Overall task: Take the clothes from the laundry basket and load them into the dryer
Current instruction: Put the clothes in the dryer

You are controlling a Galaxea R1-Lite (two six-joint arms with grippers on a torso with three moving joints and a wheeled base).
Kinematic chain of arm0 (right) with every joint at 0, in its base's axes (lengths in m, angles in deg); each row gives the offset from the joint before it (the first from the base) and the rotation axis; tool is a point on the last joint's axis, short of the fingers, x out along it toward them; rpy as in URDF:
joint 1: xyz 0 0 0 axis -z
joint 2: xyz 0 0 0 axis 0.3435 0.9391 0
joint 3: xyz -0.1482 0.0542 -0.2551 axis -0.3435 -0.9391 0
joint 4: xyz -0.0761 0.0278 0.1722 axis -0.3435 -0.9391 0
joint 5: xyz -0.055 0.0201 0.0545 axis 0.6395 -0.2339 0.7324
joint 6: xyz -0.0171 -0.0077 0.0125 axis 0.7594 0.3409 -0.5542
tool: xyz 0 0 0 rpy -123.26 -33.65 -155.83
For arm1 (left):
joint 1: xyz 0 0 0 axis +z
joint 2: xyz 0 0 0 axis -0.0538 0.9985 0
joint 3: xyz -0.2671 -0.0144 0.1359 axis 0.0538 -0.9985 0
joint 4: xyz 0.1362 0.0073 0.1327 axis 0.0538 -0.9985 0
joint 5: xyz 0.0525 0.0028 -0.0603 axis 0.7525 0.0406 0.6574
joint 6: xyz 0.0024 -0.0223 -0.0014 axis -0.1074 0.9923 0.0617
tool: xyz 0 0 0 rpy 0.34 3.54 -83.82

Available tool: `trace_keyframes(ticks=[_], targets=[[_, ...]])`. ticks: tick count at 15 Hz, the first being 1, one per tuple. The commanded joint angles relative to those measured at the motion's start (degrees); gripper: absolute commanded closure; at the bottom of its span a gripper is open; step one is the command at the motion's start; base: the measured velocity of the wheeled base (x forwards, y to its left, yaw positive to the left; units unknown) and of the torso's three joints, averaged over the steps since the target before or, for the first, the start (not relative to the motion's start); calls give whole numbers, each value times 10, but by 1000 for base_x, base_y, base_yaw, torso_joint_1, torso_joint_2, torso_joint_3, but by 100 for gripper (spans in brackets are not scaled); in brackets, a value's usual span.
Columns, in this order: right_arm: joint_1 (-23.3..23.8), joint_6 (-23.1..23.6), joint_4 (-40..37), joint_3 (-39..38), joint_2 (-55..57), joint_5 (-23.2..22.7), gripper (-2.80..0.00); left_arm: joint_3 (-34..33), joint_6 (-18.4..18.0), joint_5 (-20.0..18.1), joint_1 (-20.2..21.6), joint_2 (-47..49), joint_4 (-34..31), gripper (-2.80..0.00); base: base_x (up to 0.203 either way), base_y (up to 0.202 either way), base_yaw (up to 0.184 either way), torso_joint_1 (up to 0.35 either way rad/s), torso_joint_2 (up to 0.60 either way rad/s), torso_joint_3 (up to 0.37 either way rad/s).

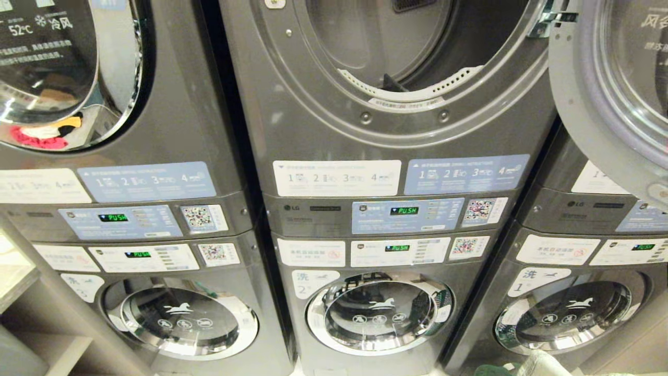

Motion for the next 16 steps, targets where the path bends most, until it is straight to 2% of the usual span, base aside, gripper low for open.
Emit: trace_keyframes(ticks=[1,4,16], targets=[[0,3,-1,0,1,-1,0,-1,2,2,0,0,0,0,0,0,0,4,-2,202],[0,46,-1,-1,1,-14,0,-1,3,3,0,0,0,0,0,0,0,5,-3,86],[0,62,0,-3,1,-14,0,-1,10,5,0,0,0,0,0,0,0,0,0,2]])
